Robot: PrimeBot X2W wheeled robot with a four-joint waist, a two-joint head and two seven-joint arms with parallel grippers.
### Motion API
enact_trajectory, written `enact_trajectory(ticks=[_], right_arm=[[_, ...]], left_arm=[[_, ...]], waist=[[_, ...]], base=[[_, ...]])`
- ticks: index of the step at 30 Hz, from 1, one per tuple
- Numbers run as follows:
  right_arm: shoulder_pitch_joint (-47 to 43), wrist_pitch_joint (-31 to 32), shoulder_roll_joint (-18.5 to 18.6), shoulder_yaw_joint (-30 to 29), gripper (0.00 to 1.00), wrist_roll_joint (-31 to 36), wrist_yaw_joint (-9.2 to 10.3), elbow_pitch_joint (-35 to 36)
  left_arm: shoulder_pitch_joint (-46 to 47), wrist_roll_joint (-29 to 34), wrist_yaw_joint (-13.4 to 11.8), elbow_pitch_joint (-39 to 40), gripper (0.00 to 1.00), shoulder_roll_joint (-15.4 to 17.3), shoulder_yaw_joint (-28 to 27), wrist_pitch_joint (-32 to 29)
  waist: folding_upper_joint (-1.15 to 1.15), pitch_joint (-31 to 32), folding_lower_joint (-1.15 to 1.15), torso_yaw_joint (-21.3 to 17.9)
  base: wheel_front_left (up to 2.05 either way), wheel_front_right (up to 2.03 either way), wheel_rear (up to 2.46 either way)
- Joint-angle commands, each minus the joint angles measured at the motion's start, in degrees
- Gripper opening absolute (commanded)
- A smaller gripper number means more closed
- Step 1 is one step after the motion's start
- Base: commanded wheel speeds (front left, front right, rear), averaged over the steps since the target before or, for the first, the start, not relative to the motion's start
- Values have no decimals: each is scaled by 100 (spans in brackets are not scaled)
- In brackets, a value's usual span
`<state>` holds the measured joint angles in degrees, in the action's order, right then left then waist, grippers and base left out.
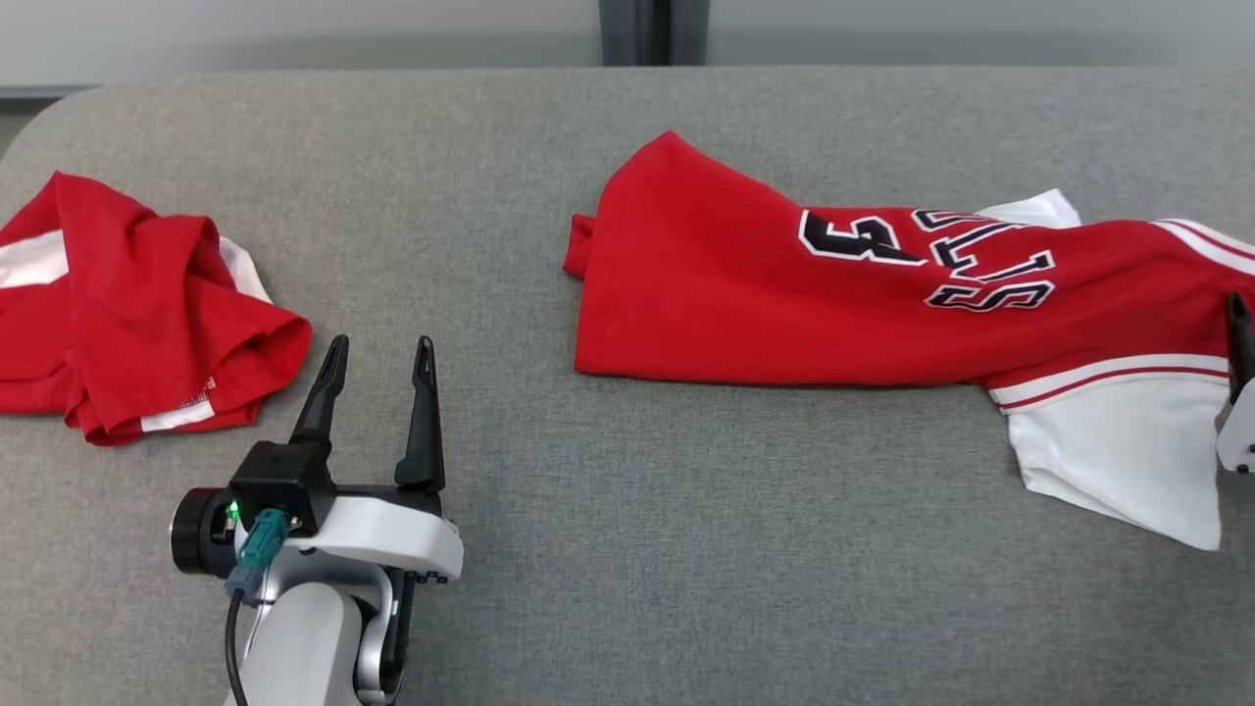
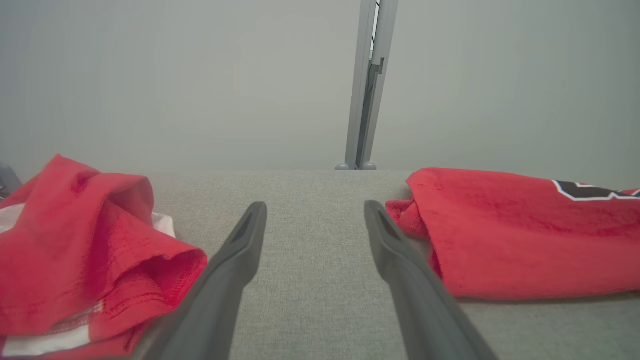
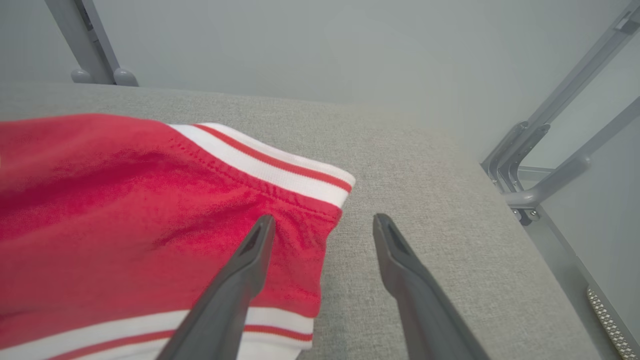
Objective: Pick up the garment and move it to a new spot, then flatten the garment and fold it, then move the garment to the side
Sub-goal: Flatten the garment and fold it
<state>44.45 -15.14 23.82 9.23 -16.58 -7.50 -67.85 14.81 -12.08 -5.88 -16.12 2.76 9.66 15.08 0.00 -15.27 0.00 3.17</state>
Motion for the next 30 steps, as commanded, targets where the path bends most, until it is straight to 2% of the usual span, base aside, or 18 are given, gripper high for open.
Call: enact_trajectory(ticks=[1, 7, 14, 18, 22, 25, 30], right_arm=[[49, -9, 59, -44, 100, 93, 2, -18], [-201, -9, -28, -341, 100, 188, 2, 604], [-1013, -8, -362, -581, 100, 62, 2, 2353], [-1803, -8, -732, -655, 100, -17, 2, 3513], [-2595, -8, -1092, -637, 100, 219, 2, 4419], [-3081, -9, -1539, -761, 100, 197, 2, 4855], [-3433, -8, -1843, -749, 100, 270, 2, 5175]], left_arm=[[-48, -12, -9, -22, 100, 24, -29, 5], [-182, -73, 15, -42, 100, 24, -50, 5], [-362, -156, -52, -9, 100, 24, -71, 5], [-469, -192, -82, 27, 100, 27, -115, 5], [-550, -213, -103, 40, 100, 24, -155, 5], [-634, -216, -82, -10, 100, 24, -169, 5], [-660, -124, -21, -71, 100, 23, -207, 5]], waist=[[0, 108, 0, -62], [0, 481, 0, -239], [0, 864, 0, -465], [0, 999, 0, -589], [0, 1086, 0, -709], [0, 1104, 0, -820], [0, 1069, 0, -982]], base=[[0, 0, 0], [0, 0, 0], [0, 0, 0], [0, 0, 0], [0, 0, 0], [0, 0, 0], [0, 0, 0]])
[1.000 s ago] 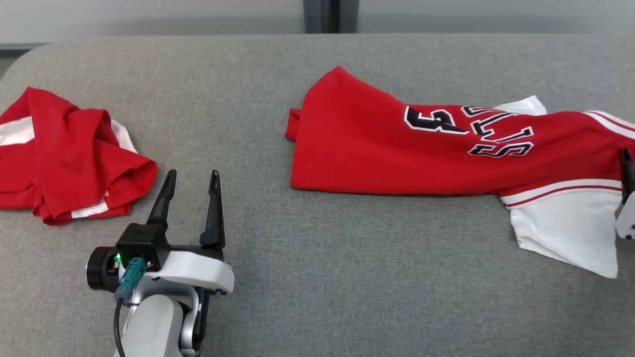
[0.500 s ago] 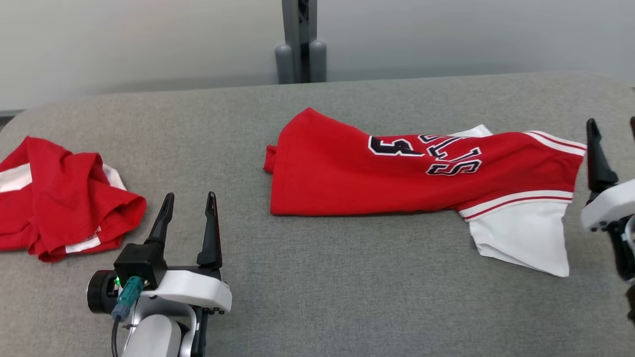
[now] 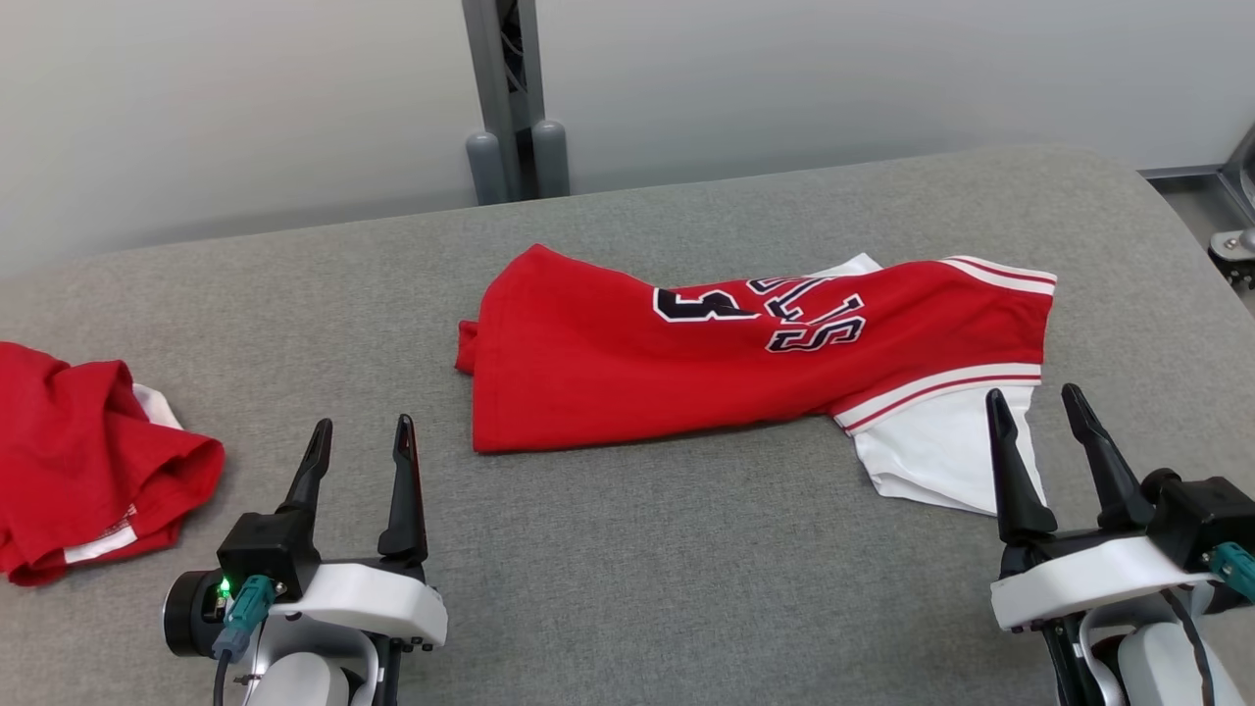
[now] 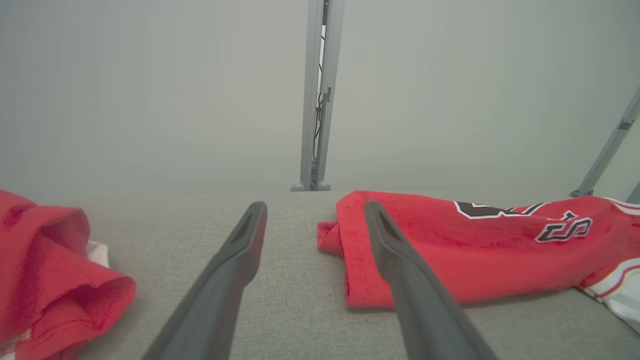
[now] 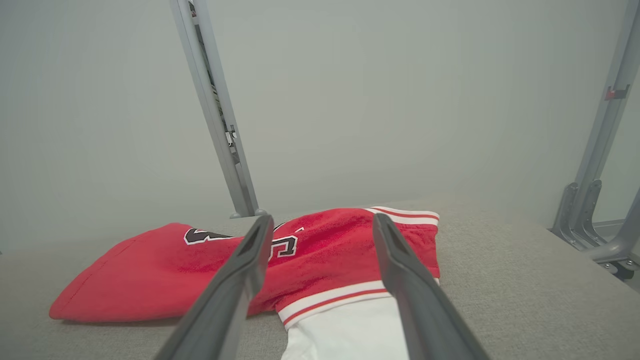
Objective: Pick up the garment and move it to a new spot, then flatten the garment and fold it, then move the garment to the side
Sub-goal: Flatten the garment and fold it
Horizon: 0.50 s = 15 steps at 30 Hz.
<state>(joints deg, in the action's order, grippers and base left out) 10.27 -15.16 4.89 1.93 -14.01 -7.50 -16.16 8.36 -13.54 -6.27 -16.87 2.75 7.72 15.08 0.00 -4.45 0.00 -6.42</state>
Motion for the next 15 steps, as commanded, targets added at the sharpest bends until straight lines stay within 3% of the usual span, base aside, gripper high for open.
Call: enact_trajectory(ticks=[1, 9, 15], right_arm=[[-57, -8, 2, -48, 100, -1, 2, 30], [97, -8, -105, -23, 100, 70, 2, 80], [132, -8, -147, 9, 100, 57, 2, 40]], left_arm=[[-13, 42, 25, -6, 100, 25, -28, 5], [162, 6, 96, -173, 100, 30, -158, 4], [679, 251, 542, -1288, 100, 48, 21, 4]], waist=[[0, -24, 0, -49], [0, -243, 0, -300], [0, -586, 0, -453]], base=[[0, 0, 0], [0, 0, 0], [0, 0, 0]])
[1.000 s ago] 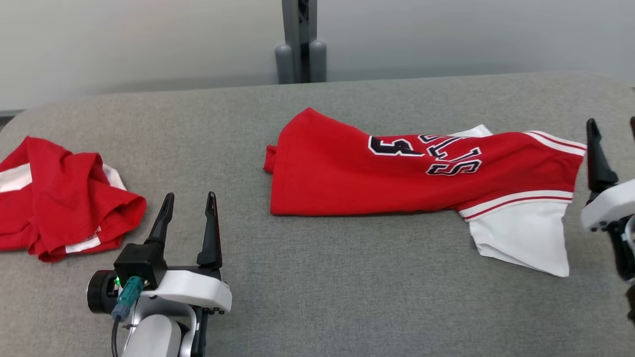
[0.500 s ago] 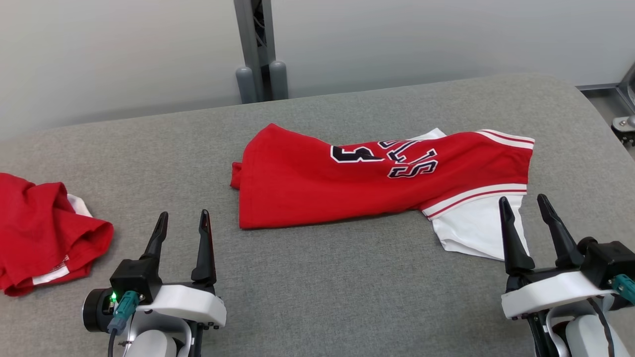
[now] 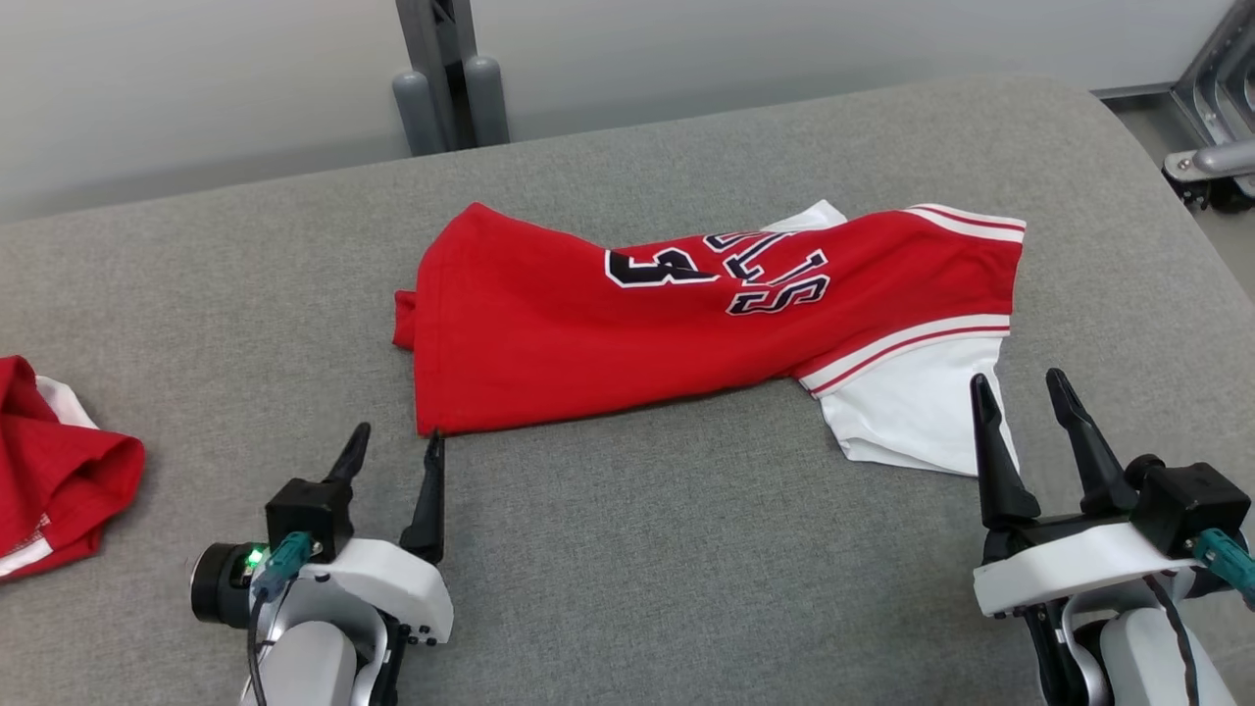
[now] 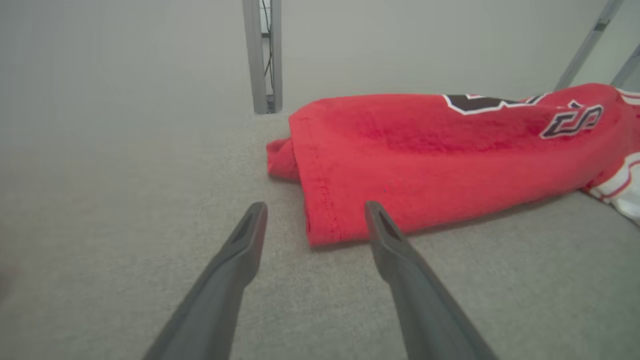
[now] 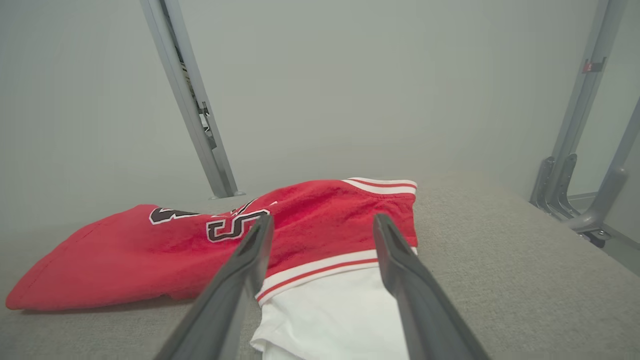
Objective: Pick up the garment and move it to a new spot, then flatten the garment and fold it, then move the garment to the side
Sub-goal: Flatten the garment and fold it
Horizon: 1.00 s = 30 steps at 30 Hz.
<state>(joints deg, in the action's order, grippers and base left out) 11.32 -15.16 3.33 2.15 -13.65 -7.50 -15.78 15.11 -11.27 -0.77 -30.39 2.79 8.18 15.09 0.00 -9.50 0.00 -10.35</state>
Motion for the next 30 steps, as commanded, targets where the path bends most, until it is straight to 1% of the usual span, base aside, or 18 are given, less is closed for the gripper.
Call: enact_trajectory(ticks=[1, 4, 9, 12, 15, 17, 18, 23, 30], right_arm=[[40, -8, 8, -4, 100, 20, 2, -13], [101, -8, -5, -7, 100, -5, 2, -29], [218, -8, -17, -60, 100, 140, 2, -97], [265, -8, -22, -144, 100, 173, 2, -115], [316, -8, -30, -266, 100, 193, 2, -124], [332, -8, -32, -314, 100, 198, 2, -140], [342, -8, -32, -325, 100, 194, 2, -154], [343, -8, -33, -286, 100, 115, 2, -219], [308, -8, -28, -359, 100, 219, 2, -286]], left_arm=[[123, 95, 73, -223, 100, 75, 47, 3], [621, 184, 235, -768, 100, 126, 84, 4], [1143, 247, 441, -1578, 100, 185, 177, 4], [1398, 149, 584, -1903, 100, 162, 208, 4], [1554, 109, 667, -2100, 100, 156, 269, 3], [1634, 96, 726, -2175, 30, 144, 331, 2], [1659, 57, 737, -2192, 0, 135, 354, 1], [1702, -136, 801, -2151, 0, 112, 394, 1], [1522, -354, 824, -1787, 0, 78, 372, 3]], waist=[[0, -136, 0, -83], [0, -297, 0, -141], [0, -493, 0, -211], [0, -570, 0, -236], [0, -615, 0, -235], [0, -630, 0, -228], [0, -631, 0, -221], [0, -570, 0, -155], [0, -287, 0, 24]], base=[[0, 0, 0], [0, 0, 0], [0, 0, 0], [0, 0, 0], [0, 0, 0], [0, 0, 0], [0, 0, 0], [0, 0, 0], [0, 0, 0]])
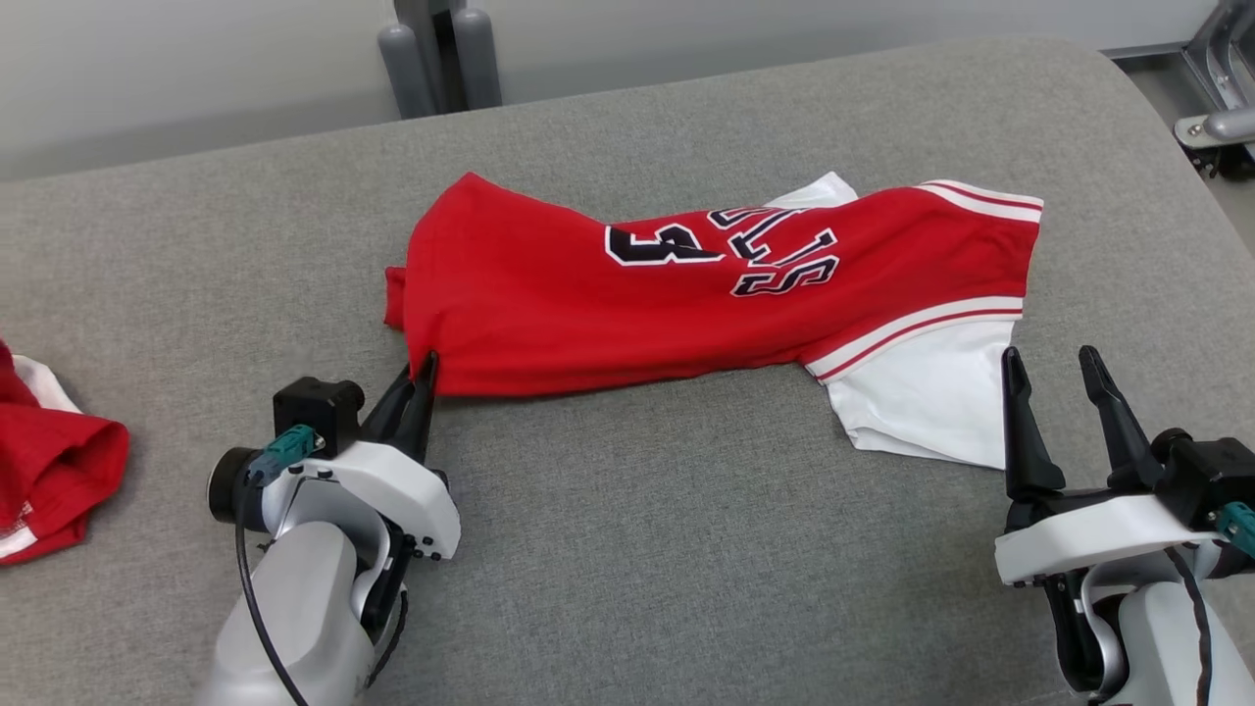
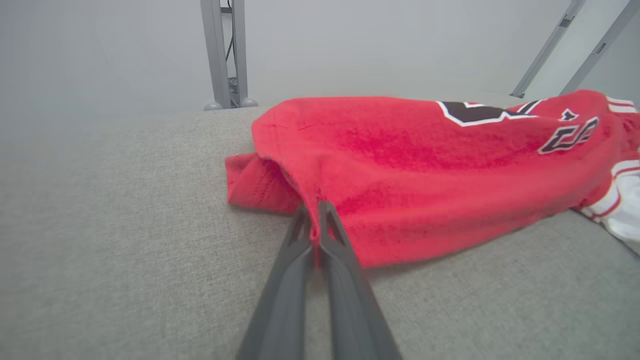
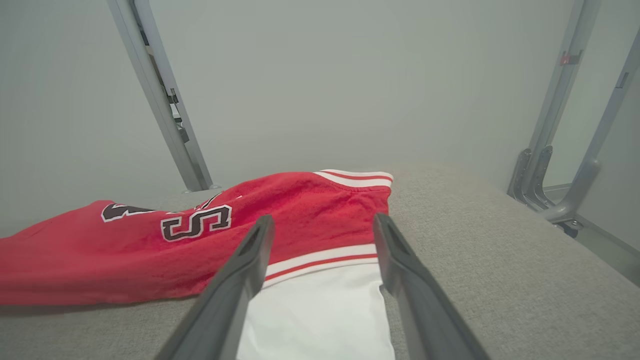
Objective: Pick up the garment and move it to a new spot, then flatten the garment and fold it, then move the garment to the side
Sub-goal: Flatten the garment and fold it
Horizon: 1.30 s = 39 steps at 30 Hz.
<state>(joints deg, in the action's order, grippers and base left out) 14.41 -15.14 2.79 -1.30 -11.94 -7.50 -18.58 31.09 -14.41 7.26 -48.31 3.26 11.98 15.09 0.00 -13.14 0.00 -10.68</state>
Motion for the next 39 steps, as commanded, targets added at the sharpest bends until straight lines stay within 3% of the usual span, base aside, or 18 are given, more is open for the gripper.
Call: enact_trajectory(ticks=[1, 7, 13, 20, 26, 32, 39], right_arm=[[-22, -9, 25, -17, 100, 60, 2, -13], [-217, -9, 26, -52, 100, 99, 2, -80], [-468, -9, 26, -94, 100, 98, 2, -134], [-625, -9, 26, -52, 100, 47, 2, -122], [-510, -9, 27, 121, 100, -40, 2, -87], [-217, -8, 26, 351, 100, -179, 2, -69], [159, -8, 24, 646, 100, -613, 2, -29]], left_arm=[[-131, -65, 24, 34, 0, 26, 13, 3], [-574, -362, 32, 82, 0, 1, 367, 3], [-1042, -1166, 21, 304, 0, 97, 1055, -221], [-1437, -2832, 22, 1980, 0, 737, 1779, -1009], [-1138, -3743, 15, 3057, 0, 1115, 1513, -1329], [-389, -3813, -341, 2627, 0, 1079, 1296, -1614], [752, -3150, -871, 1203, 0, 1093, 1485, -1661]], waist=[[0, 137, 0, 85], [0, 571, 0, 283], [0, 1018, 0, 471], [0, 1205, 0, 535], [0, 976, 0, 337], [0, 494, 0, -155], [0, -130, 0, -865]], base=[[0, 0, 0], [0, 0, 0], [0, 0, 0], [0, 0, 0], [0, 0, 0], [0, 0, 0], [0, 0, 0]])
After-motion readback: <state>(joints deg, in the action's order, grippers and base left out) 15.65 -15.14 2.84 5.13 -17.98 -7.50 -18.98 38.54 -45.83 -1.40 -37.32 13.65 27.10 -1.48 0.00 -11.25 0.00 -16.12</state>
